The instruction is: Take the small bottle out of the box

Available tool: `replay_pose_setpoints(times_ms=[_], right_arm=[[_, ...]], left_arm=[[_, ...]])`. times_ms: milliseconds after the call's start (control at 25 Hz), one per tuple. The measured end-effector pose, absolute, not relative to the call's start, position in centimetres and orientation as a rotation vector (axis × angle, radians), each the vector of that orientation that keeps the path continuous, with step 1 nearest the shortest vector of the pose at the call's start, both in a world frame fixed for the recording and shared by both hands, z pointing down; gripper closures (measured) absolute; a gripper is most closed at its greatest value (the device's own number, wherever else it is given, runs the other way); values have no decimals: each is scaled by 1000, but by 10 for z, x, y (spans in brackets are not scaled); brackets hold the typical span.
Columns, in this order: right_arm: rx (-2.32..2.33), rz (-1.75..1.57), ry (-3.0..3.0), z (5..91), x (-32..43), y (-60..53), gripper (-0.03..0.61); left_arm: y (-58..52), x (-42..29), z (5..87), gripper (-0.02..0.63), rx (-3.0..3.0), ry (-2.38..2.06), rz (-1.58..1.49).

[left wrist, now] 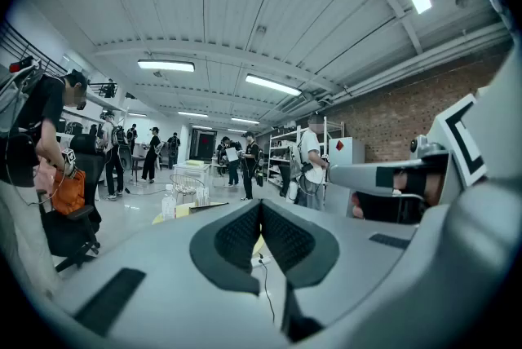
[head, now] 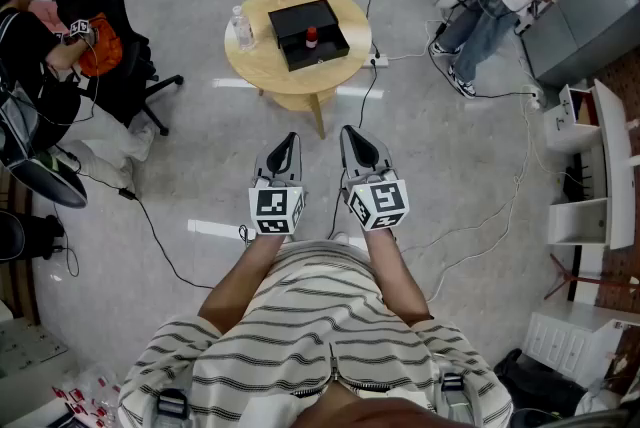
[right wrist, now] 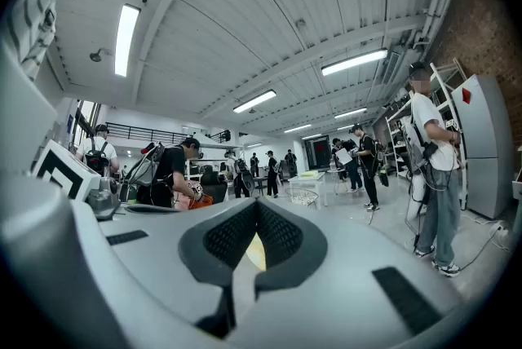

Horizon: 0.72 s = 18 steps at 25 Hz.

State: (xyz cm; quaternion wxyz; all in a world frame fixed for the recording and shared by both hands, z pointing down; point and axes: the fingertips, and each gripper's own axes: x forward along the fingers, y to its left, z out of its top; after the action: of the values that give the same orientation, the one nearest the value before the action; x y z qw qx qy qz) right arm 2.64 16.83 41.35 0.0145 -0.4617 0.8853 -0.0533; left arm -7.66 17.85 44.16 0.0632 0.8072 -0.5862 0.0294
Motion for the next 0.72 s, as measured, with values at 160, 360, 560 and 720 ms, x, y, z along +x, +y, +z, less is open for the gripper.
replay_pose_setpoints(times_ms=[160,360,560,720], right_arm=[[-1422,-161,2760,414,34,164,560],[-1407,-164,2771,417,46,165,560],[-1383,-166,2783,417,67,166,560],[-1340,-159,2796,421,79,172,560]], left_arm=[[176,-67,441,592,2444,-1783,93],[179,-56,442,592,2435,-1797,106],[185,-34,441,592,2420,-1822,121],[192,-20,445,592,2401,-1846,135]])
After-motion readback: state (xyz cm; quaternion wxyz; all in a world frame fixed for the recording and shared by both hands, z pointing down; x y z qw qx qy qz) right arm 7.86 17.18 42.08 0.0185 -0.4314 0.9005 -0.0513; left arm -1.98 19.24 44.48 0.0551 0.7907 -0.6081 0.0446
